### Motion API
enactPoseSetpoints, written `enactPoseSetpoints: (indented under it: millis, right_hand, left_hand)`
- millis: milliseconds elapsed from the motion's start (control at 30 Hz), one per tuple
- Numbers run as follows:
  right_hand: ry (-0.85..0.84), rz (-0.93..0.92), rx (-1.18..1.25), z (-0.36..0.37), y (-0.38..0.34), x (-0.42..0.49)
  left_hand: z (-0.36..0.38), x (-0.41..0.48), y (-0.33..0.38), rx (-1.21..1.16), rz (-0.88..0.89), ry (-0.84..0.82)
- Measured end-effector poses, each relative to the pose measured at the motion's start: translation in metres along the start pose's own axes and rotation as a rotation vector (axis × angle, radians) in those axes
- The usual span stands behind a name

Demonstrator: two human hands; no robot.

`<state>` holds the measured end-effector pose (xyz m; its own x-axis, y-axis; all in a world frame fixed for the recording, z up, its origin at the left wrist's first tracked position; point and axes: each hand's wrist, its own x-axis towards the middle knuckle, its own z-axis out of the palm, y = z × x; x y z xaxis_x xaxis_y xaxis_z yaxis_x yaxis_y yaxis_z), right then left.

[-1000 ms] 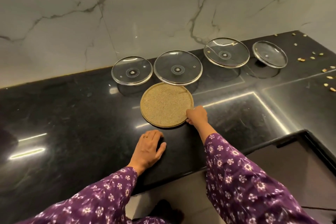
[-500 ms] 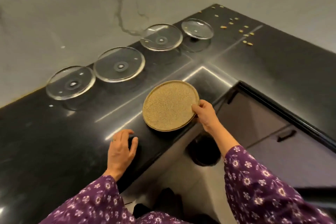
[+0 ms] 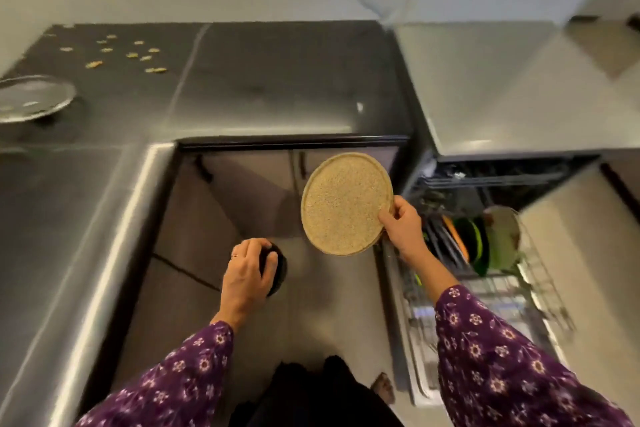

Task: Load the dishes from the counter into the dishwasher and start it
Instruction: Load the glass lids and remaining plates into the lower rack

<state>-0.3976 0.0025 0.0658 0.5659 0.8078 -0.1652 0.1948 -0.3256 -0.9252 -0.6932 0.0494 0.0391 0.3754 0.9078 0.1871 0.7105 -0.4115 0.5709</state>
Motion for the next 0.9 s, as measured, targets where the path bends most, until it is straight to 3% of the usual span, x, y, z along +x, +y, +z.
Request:
enactPoseSetpoints:
  millis: [233, 500, 800, 900]
  right_hand:
    - [0.194, 0.149, -0.203, -0.152, 0.113, -0.033]
    - [0.127, 0.341, -0.44, -0.239, 0.222, -0.05]
    - [0.023, 0.448, -0.564, -0.235, 0.323, -0.023]
    - [-0.022, 0.451, -0.578, -0.213, 0.359, -0.013]
  left_hand:
    - [0.136, 0.01, 0.114, 0.029, 0.244, -0.327]
    - [0.259, -0.035, 0.205, 0.036, 0.3, -0.637]
    - [0.33, -0.078, 0.179, 0.162, 0.325, -0.897]
    - [0.346, -0.091, 0.15, 0.206, 0.367, -1.062]
